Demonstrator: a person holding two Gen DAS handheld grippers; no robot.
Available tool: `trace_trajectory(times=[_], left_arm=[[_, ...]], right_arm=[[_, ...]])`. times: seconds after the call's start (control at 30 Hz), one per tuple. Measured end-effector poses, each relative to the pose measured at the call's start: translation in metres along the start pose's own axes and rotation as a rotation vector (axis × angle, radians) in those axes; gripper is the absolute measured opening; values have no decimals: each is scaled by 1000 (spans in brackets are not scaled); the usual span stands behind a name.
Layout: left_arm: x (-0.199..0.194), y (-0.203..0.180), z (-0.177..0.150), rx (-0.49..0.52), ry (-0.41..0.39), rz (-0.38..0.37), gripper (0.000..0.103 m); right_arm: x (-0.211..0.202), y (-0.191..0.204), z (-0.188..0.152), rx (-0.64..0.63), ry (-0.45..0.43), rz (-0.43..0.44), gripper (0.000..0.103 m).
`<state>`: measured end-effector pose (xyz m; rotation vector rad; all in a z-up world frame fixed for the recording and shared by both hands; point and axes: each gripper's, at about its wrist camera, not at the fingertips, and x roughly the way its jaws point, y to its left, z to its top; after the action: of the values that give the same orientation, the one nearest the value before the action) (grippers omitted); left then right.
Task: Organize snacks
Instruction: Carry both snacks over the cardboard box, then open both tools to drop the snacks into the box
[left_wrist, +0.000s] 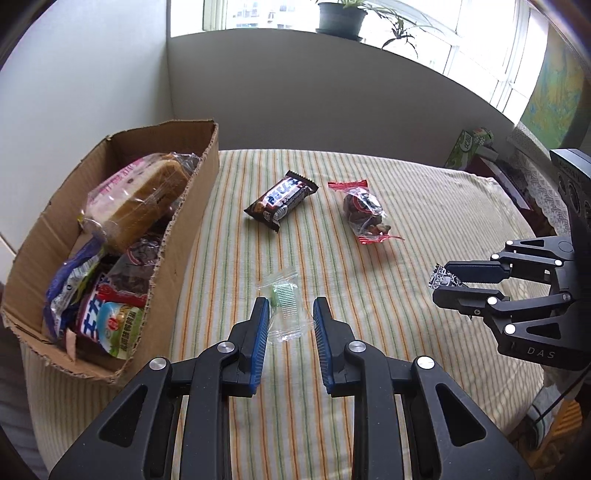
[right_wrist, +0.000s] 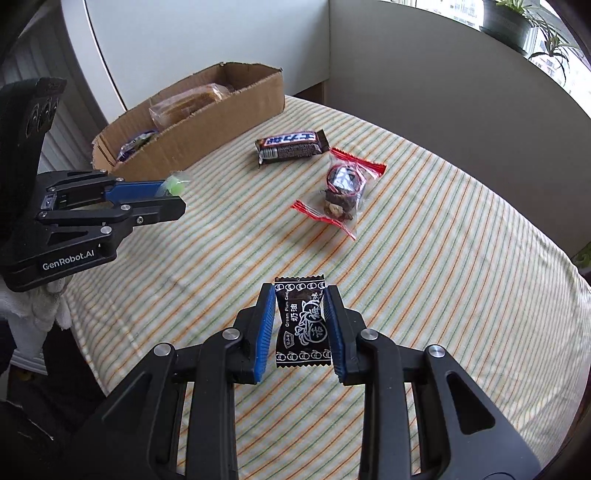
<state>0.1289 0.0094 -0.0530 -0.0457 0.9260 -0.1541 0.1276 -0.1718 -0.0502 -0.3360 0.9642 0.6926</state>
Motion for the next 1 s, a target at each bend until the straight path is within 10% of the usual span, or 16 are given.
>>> trace_trajectory(times=[1.0], left_arm=[[-55, 155, 20, -95, -19, 179, 23]], right_arm=[[54, 148, 145, -205, -58, 113, 28]])
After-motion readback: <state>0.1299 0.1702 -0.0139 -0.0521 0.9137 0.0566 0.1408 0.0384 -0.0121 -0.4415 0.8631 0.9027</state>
